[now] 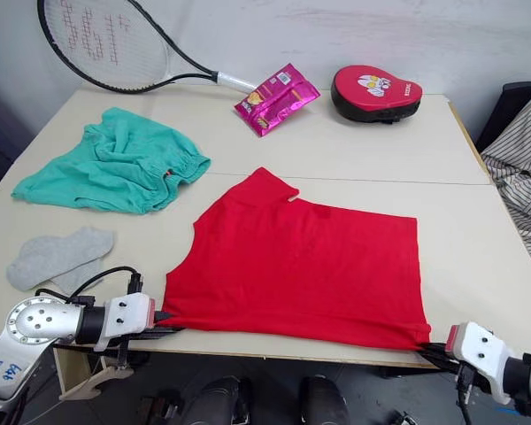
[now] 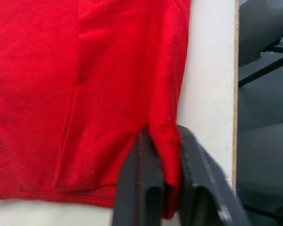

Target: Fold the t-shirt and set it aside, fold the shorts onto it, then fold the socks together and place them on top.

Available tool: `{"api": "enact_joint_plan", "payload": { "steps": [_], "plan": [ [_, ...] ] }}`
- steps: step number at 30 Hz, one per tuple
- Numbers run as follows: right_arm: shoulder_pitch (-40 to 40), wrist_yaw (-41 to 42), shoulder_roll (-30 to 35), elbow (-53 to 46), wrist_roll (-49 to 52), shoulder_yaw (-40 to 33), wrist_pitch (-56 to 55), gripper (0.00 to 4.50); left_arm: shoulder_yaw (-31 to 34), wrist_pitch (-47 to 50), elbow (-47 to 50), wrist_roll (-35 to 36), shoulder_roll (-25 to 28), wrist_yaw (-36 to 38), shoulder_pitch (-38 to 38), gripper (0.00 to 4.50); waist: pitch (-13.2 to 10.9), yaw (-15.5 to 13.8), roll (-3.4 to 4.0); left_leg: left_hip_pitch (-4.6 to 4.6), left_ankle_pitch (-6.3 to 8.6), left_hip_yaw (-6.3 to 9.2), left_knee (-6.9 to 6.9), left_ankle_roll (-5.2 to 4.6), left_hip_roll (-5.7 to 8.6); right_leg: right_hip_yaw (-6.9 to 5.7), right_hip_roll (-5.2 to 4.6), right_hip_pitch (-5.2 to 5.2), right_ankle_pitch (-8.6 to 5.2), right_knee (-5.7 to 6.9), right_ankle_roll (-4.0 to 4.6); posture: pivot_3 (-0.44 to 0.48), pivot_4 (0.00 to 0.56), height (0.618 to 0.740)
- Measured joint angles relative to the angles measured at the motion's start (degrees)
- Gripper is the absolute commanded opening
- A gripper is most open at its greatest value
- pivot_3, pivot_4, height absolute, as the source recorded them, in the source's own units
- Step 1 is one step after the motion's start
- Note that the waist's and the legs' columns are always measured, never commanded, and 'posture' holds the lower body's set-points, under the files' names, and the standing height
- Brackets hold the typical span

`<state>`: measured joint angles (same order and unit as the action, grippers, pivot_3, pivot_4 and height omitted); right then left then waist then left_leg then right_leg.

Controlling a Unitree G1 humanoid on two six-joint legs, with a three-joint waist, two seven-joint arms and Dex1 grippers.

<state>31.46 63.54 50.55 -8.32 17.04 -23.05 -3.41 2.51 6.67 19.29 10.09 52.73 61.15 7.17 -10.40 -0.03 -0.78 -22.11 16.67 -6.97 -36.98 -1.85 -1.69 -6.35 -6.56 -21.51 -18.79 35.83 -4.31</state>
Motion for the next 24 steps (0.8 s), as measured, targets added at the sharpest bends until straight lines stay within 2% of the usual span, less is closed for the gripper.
{"api": "enact_joint_plan", "payload": {
  "steps": [3,7,9,13,16,18,20,23,24],
  "plan": [
    [1.7,1.5,2.2,-3.3,0.6,0.0,3.5,2.29,2.4,2.0,0.3,3.4,0.8,1.5,-0.3,2.50,0.0,0.1,0.02,0.00,0.00,0.00,0.04,0.01,-0.02,-0.01,0.00,-0.05,-0.03,0.01,0.07,0.000,0.150,0.740],
    [4.1,4.8,3.7,-6.9,3.2,-2.5,8.0,3.74,7.5,6.5,0.9,9.7,5.2,6.6,0.7,3.79,-0.1,0.0,0.22,-0.08,0.01,0.03,0.09,0.06,-0.03,-0.07,0.00,-0.11,-0.07,-0.01,0.13,0.000,0.150,0.740],
    [3.3,6.8,4.4,-7.9,5.2,-5.9,8.4,4.41,10.6,12.2,0.6,15.1,8.5,10.3,1.0,4.39,-0.3,0.1,0.42,-0.10,0.01,0.02,0.07,0.05,-0.02,-0.09,0.00,-0.12,-0.07,0.00,0.12,0.000,0.150,0.740],
    [0.9,9.2,7.1,-12.7,12.1,-11.4,15.4,4.46,15.4,21.9,-1.9,23.1,14.2,16.3,-2.1,4.45,-0.4,0.1,0.54,-0.06,-0.02,0.03,0.04,0.05,-0.03,-0.10,0.01,-0.11,-0.06,0.06,0.11,0.000,0.150,0.740],
    [-3.6,9.3,10.2,-14.1,17.6,-12.3,24.0,4.46,15.2,26.8,-5.9,26.5,13.7,16.0,-10.0,4.45,-0.6,0.0,0.72,-0.10,-0.03,0.04,0.00,0.03,-0.02,-0.09,0.00,-0.13,-0.04,0.07,0.08,0.000,0.150,0.740],
    [-12.6,7.1,12.6,-13.1,21.4,-11.5,29.6,4.46,14.0,28.9,-10.7,27.4,9.3,12.0,-20.4,4.45,-0.7,-0.1,0.84,-0.17,-0.08,0.08,-0.09,-0.05,0.01,-0.08,0.00,-0.14,0.06,0.07,0.03,0.000,0.150,0.740],
    [-24.3,4.8,14.5,-9.9,23.6,-8.1,33.2,4.46,11.1,29.6,-14.9,26.7,8.4,10.7,-27.3,4.45,-0.8,0.1,0.71,-0.18,-0.15,0.08,-0.07,-0.03,0.03,-0.12,0.00,-0.18,0.11,0.07,0.02,0.000,0.150,0.740],
    [-36.8,2.1,13.8,-3.5,22.7,-2.3,34.1,4.46,6.9,27.2,-20.3,23.3,6.8,11.0,-34.2,4.45,-0.8,0.3,0.65,-0.28,-0.44,-0.07,0.00,0.04,0.05,-0.11,0.03,-0.33,0.08,0.06,0.06,0.000,0.150,0.740],
    [-43.8,0.0,11.0,1.7,20.2,1.4,33.1,4.46,4.4,25.3,-25.4,20.5,3.7,9.6,-39.4,4.45,-0.8,0.2,0.61,-0.31,-0.45,-0.11,-0.10,0.05,0.04,-0.14,0.11,-0.31,0.08,0.09,0.05,0.000,0.150,0.740]
  ]
}}
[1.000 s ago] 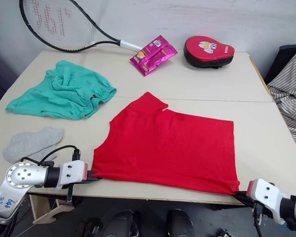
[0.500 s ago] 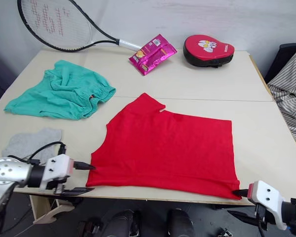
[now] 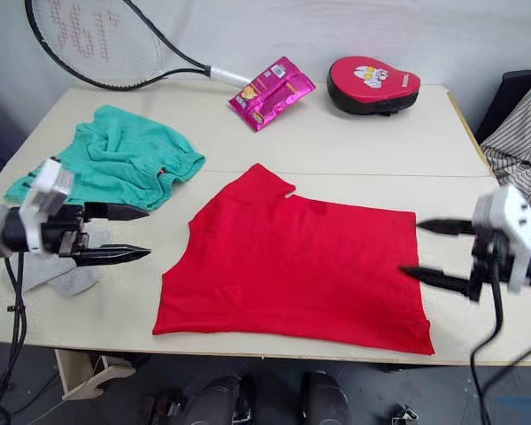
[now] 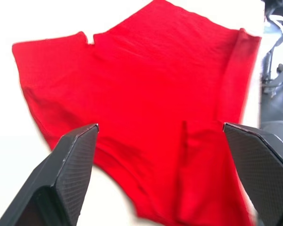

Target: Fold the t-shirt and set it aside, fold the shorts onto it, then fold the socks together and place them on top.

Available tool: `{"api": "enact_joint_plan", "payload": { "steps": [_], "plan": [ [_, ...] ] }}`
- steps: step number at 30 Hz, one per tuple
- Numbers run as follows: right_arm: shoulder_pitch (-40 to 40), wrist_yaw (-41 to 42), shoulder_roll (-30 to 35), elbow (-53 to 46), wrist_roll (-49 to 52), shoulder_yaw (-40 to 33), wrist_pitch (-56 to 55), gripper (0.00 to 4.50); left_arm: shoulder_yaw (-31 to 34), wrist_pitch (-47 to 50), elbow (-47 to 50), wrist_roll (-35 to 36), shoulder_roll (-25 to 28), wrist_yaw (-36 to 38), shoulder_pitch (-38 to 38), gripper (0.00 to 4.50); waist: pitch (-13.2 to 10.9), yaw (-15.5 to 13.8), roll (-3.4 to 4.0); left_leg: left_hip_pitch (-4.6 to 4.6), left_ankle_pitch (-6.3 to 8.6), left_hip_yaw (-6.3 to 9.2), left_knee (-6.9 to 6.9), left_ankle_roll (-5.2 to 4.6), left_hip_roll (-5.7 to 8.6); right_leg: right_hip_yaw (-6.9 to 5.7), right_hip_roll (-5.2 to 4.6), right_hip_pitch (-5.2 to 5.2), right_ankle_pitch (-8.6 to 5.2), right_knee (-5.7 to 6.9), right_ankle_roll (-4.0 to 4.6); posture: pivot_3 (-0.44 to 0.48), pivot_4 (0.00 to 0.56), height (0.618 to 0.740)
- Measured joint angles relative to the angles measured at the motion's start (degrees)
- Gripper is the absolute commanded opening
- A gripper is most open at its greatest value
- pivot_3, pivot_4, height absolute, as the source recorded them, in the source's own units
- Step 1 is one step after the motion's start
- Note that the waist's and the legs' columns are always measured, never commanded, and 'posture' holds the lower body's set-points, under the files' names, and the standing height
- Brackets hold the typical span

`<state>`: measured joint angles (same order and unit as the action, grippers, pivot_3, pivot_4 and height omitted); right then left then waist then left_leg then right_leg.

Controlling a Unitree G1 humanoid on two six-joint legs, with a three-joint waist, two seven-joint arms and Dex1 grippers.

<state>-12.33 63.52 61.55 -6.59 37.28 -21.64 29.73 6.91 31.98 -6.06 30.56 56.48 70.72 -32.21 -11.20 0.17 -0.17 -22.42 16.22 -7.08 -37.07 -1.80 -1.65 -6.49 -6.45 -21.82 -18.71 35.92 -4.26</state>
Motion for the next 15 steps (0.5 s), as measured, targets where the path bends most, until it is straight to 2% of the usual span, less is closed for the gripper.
{"api": "enact_joint_plan", "payload": {
  "steps": [2,4,8,11,15],
  "plan": [
    [-9.0,-2.6,-3.3,9.1,-5.5,6.0,-3.3,4.46,-3.8,-4.1,-8.1,-5.1,-5.7,-3.4,-8.0,4.45,-0.1,-0.2,-0.13,-0.27,-0.20,-0.11,-0.13,-0.15,0.10,0.00,0.04,-0.20,0.08,0.07,-0.15,0.000,0.150,0.740],
    [-16.7,-3.2,-5.7,19.0,-12.0,12.3,-7.9,4.46,-7.7,-10.1,-16.7,-10.8,-10.7,-6.2,-14.2,4.45,-0.1,-0.3,-0.16,-0.92,-0.42,-0.25,-0.35,-0.35,0.20,0.12,0.00,-0.82,0.19,0.41,-0.34,0.000,0.150,0.740],
    [-28.4,-3.3,-10.2,39.3,-21.5,19.8,-13.8,4.46,-12.8,-20.2,-38.8,-20.7,-20.8,-12.9,-25.0,4.45,-0.2,-0.1,-0.34,-0.95,-0.50,-0.73,-0.41,-0.71,0.43,0.00,0.10,-0.95,0.41,0.58,-0.75,0.000,0.150,0.740],
    [-34.1,-2.3,-11.9,49.5,-25.5,22.4,-16.8,4.46,-13.6,-24.7,-51.5,-24.8,-26.7,-18.6,-31.7,4.45,-0.3,0.0,-0.52,-0.98,-0.47,-0.89,-0.47,-0.97,0.54,0.15,-0.05,-0.98,0.56,0.52,-1.03,0.000,0.150,0.740],
    [-38.2,-0.9,-12.9,59.1,-29.1,23.8,-19.8,4.46,-13.0,-28.1,-62.4,-27.8,-30.8,-26.2,-36.8,4.45,-0.3,0.5,-0.57,-0.98,-0.40,-1.05,-0.55,-1.13,0.59,0.33,-0.18,-0.98,0.66,0.46,-1.20,0.000,0.150,0.740]
  ]
}}
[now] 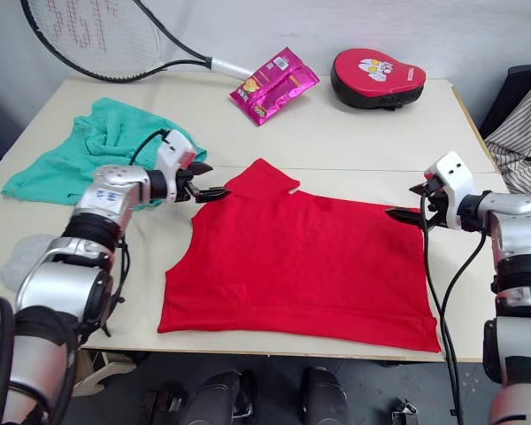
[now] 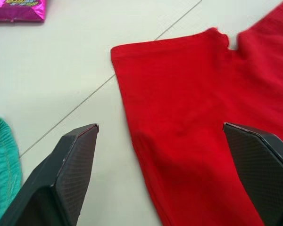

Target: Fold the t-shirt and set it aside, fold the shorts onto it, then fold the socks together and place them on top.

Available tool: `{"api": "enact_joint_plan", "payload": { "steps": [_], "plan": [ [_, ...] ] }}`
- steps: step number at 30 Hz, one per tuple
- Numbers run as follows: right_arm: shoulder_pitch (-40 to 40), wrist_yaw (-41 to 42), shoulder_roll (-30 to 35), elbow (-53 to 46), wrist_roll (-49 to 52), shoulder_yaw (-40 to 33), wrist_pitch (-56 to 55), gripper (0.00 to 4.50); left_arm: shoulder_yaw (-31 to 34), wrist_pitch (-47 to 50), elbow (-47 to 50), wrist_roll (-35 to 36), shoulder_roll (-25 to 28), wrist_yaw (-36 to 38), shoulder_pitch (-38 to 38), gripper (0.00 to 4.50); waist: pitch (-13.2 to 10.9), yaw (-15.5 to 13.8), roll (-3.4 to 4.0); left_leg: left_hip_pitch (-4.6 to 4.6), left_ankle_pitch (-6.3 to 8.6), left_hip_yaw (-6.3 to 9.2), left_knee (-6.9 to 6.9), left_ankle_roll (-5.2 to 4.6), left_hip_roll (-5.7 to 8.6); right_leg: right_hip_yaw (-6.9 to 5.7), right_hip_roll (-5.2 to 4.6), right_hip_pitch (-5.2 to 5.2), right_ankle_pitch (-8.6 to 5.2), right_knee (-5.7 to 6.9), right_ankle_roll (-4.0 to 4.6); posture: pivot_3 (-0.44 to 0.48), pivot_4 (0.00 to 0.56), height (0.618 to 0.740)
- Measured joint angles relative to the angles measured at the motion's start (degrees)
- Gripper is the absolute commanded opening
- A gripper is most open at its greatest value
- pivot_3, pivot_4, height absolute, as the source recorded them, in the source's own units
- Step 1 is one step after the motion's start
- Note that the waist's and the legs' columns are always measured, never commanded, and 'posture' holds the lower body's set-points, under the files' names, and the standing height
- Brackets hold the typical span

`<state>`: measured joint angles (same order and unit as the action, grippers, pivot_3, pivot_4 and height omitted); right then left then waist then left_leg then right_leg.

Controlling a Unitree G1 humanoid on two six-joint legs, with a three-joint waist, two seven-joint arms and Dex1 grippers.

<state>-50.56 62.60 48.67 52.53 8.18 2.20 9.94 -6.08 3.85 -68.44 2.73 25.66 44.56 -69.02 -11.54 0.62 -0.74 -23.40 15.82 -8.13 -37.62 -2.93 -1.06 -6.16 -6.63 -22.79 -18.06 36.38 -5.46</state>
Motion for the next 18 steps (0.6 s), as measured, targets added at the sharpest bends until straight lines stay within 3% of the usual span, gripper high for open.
{"api": "enact_joint_plan", "payload": {
  "steps": [6,13,15,18],
  "plan": [
    [-4.7,-0.3,-0.7,11.3,-4.3,0.2,-2.3,4.46,2.3,0.4,-6.9,-2.4,-2.8,-7.9,-2.9,4.45,0.0,0.5,-0.01,0.04,0.00,-0.01,-0.06,0.00,-0.01,0.04,-0.06,0.00,0.01,0.10,-0.02,0.000,0.150,0.740],
    [-7.9,-2.2,-4.4,17.3,-6.8,-0.2,-2.4,4.46,3.3,2.8,-9.0,-4.7,-5.5,-8.8,-2.7,4.45,0.0,1.1,-0.01,0.07,0.01,-0.03,-0.10,0.02,-0.03,0.08,-0.05,0.00,0.01,0.16,-0.02,0.000,0.150,0.740],
    [-8.3,-2.8,-4.8,18.1,-7.0,-0.7,-2.4,4.07,3.9,3.0,-8.9,-5.1,-5.7,-8.7,-2.7,4.50,0.0,1.0,-0.01,0.08,0.02,-0.04,-0.10,0.03,-0.03,0.10,-0.05,0.00,0.01,0.17,-0.02,0.000,0.150,0.740],
    [-8.8,-4.3,-5.0,19.6,-7.1,-2.0,-2.4,3.14,4.6,3.2,-8.9,-5.7,-6.2,-8.9,-2.7,3.86,0.0,1.0,0.00,0.09,0.02,-0.06,-0.11,0.04,-0.03,0.12,-0.06,0.00,0.01,0.17,-0.02,0.000,0.150,0.740]
  ]
}}
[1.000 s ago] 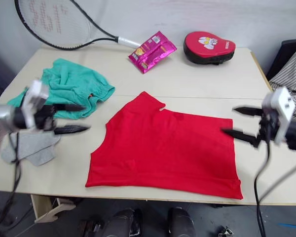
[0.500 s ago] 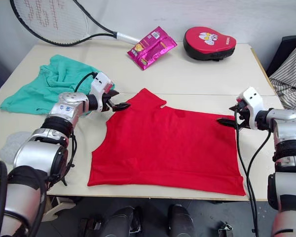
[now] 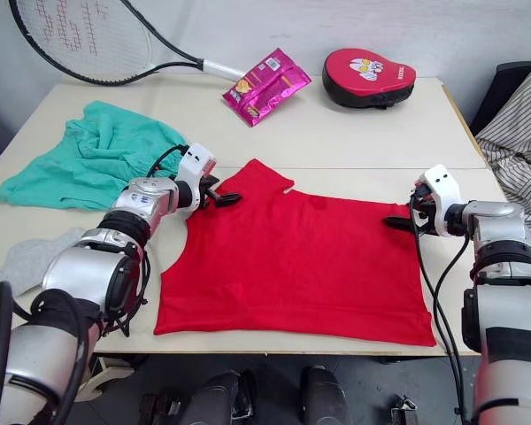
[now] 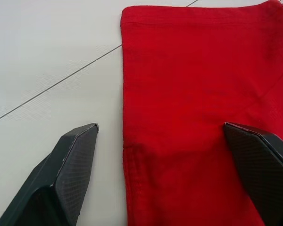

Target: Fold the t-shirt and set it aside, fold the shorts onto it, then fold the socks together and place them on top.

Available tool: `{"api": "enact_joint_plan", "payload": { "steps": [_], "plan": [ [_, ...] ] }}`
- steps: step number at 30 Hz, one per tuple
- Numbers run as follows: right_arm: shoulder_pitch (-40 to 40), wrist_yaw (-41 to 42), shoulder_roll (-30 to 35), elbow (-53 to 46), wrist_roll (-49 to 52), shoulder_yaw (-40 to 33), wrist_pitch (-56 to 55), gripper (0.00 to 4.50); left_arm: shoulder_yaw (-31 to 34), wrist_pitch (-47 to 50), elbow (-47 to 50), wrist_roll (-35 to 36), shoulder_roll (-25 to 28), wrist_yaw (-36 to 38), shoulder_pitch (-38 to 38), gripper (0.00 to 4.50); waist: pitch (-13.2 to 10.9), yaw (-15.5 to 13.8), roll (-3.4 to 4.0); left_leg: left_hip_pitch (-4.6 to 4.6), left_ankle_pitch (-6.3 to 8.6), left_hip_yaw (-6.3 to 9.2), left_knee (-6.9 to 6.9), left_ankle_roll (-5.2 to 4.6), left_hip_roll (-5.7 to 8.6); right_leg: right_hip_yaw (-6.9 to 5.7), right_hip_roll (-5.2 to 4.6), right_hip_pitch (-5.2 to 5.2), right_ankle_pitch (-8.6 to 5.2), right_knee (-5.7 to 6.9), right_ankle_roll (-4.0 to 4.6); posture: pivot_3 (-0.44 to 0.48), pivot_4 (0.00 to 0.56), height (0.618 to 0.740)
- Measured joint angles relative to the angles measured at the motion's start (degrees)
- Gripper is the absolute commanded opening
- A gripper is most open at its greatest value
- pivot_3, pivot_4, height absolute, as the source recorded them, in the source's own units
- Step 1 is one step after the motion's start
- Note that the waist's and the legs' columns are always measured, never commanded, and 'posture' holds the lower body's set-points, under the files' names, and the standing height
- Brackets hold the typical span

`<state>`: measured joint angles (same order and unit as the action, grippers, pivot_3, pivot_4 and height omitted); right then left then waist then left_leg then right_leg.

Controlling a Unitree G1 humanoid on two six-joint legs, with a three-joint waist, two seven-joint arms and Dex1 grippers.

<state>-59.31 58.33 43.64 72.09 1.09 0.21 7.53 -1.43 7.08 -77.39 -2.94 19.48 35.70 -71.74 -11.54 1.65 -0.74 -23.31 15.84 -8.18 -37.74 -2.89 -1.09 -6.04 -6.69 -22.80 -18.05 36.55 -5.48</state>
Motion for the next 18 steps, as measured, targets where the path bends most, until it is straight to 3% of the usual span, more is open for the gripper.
{"api": "enact_joint_plan", "payload": {
  "steps": [9,13,18],
  "plan": [
    [0.0,-2.1,-0.1,0.4,-1.6,-0.6,-1.5,0.08,0.9,0.3,0.0,-1.6,-0.4,-0.4,0.0,1.19,0.0,0.0,0.01,0.04,0.02,-0.03,-0.02,0.03,0.00,0.04,0.00,0.00,0.00,0.10,0.00,0.000,0.150,0.740],
    [0.4,-2.9,-0.1,0.4,-1.7,-1.4,-3.1,0.00,2.1,-0.2,0.0,-1.7,-0.4,-0.5,0.1,0.02,0.0,0.0,0.00,0.05,0.02,-0.04,-0.03,0.03,0.00,0.05,-0.01,0.00,0.00,0.10,0.00,0.000,0.150,0.740],
    [1.8,-2.7,-0.1,0.2,-1.3,-3.1,-6.0,0.00,4.0,-2.4,0.0,-1.4,-0.2,-0.5,1.2,0.02,0.0,0.0,0.00,0.04,0.02,-0.05,-0.03,0.03,0.00,0.05,0.00,-0.01,0.00,0.10,0.00,0.000,0.150,0.740]
  ]
}}
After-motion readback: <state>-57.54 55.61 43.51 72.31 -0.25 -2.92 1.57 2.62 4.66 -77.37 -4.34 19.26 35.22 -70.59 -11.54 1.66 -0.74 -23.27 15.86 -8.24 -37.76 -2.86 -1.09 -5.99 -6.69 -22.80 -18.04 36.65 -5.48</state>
